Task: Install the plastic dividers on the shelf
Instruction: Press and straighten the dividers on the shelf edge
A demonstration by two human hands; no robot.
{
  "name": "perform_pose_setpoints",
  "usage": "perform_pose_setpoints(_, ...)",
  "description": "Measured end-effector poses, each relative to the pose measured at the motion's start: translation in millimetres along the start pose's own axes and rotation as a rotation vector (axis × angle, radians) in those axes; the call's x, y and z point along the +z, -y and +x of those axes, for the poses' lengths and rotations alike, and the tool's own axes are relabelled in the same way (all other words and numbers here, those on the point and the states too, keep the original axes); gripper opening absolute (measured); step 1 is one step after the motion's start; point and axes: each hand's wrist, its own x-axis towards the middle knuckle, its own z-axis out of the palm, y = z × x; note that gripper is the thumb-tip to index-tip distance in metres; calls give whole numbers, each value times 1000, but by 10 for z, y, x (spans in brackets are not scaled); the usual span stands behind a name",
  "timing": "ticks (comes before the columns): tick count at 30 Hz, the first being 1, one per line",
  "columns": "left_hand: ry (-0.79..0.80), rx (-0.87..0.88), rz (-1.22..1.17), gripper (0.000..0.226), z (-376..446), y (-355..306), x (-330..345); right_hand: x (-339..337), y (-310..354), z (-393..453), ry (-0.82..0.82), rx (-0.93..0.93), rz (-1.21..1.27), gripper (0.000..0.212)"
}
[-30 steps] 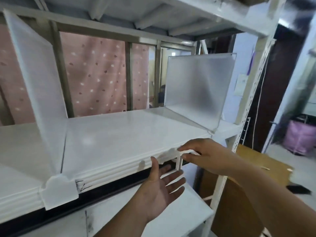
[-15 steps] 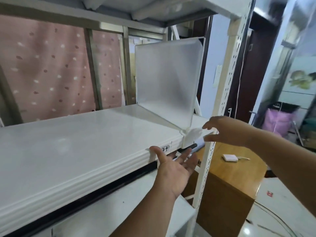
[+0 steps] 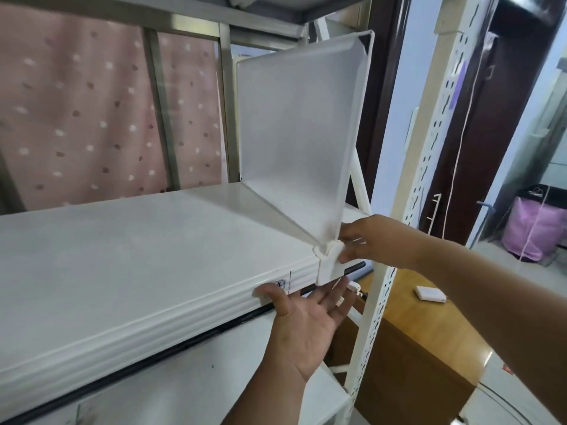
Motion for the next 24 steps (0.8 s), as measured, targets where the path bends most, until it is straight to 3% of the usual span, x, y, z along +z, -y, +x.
perform_pose_setpoints(4,86,94,11,128,43,-8,-47,48,-71,25,-40,-36,-31,48)
perform_pose_setpoints(8,174,77,-17,123,57,28,-22,130,-102,18,-116,-72,-137,45)
perform_pose_setpoints(14,16,79,-90,132,83,70,7,232,-96,-7,-219,-136,-202,40)
perform_pose_setpoints(18,-101,125,-125,130,79,83,-18,303,-60,-10,-289,-103,-218,68)
perform_pose_setpoints(20,-104,140,-137,119,43,70,-26,337,-31,-18,-319,-67,-192,87)
perform_pose_setpoints(22,-120,152,-142,100,-13,45,-36,373,7,-23,-321,-42,-189,95)
perform_pose_setpoints(24,-152,138,-129,100,-52,27,-36,393,42,-21,-342,-32,-224,97)
